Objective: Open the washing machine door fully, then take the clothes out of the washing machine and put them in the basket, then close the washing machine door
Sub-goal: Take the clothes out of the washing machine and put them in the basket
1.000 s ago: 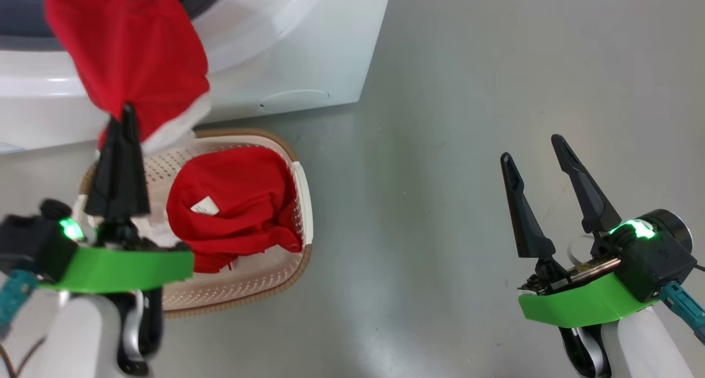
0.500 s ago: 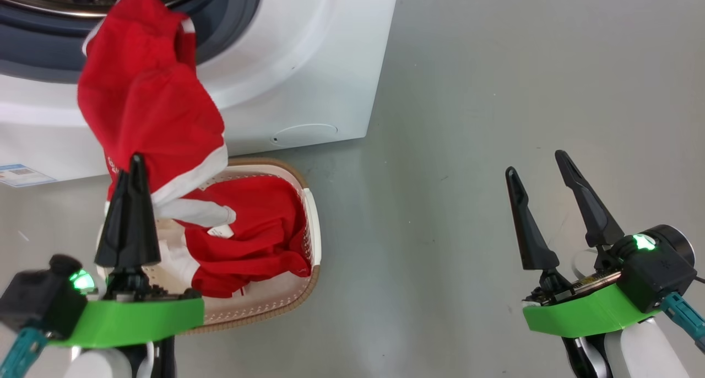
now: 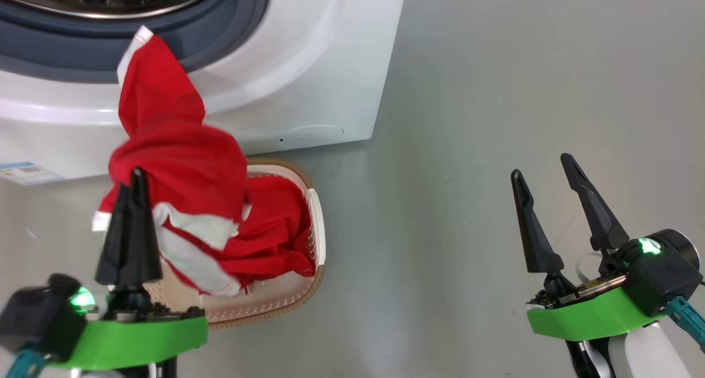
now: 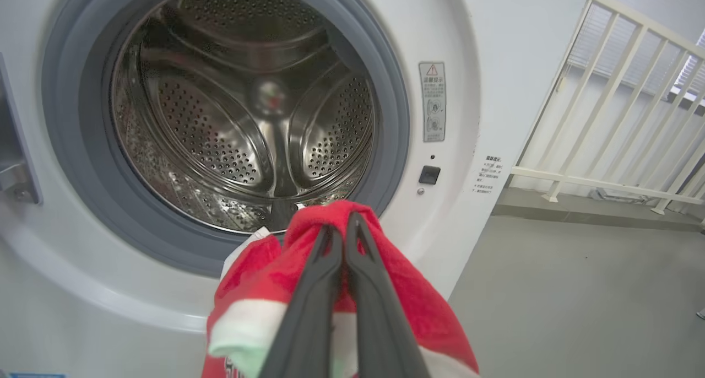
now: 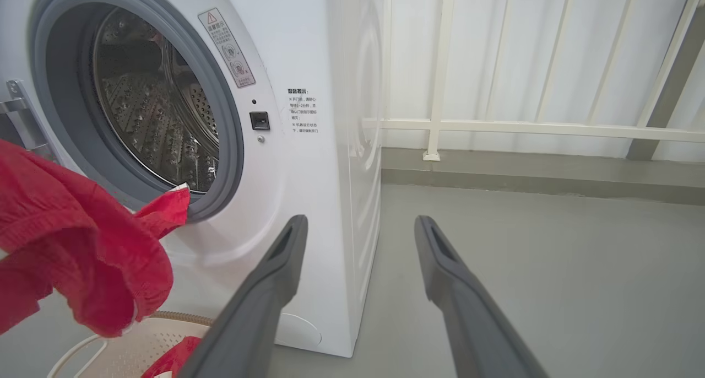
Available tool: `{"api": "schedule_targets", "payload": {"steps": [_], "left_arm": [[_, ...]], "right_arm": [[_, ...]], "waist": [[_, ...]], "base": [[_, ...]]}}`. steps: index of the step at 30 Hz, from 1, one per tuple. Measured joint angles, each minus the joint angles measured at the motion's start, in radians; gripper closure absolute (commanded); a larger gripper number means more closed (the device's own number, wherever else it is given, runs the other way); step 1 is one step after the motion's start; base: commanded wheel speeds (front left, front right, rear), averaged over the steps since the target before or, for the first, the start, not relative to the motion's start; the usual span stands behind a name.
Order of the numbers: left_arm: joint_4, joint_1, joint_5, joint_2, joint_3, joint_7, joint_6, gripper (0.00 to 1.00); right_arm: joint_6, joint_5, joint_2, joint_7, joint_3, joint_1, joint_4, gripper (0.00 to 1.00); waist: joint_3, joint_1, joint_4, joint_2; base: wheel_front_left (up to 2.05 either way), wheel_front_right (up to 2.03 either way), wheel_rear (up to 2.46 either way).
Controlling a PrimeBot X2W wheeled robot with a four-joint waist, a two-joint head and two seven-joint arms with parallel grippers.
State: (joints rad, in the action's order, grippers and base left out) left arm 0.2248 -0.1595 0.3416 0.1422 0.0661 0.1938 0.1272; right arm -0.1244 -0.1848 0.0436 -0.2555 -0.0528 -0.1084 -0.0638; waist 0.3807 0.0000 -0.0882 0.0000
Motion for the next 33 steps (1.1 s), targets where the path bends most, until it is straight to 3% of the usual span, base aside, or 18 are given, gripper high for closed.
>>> {"api": "schedule_targets", "payload": {"steps": [7,16,33], "left_arm": [[-0.193,-0.063,0.010,-0.010,0.014,0.021,-0.015,1.00],[-0.510,-0.226,0.014,-0.022,0.004,0.052,-0.066,1.00],[-0.937,-0.443,-0.045,-0.063,-0.097,0.056,-0.129,1.00]], "right_arm": [[0.000,0.000,0.000,0.000,-0.005,-0.007,-0.004,0.00],[0.000,0.000,0.000,0.000,-0.017,-0.044,-0.007,0.00],[0.000,0.000,0.000,0.000,-0.034,-0.081,-0.008,0.00]], "waist": [[0.054,0.0000,-0.002,0.0000],[0.128,0.0000,-0.016,0.0000],[0.228,0.0000,-0.046,0.0000]], "base": [[0.00,0.00,0.00],[0.00,0.00,0.00],[0.00,0.00,0.00]]}}
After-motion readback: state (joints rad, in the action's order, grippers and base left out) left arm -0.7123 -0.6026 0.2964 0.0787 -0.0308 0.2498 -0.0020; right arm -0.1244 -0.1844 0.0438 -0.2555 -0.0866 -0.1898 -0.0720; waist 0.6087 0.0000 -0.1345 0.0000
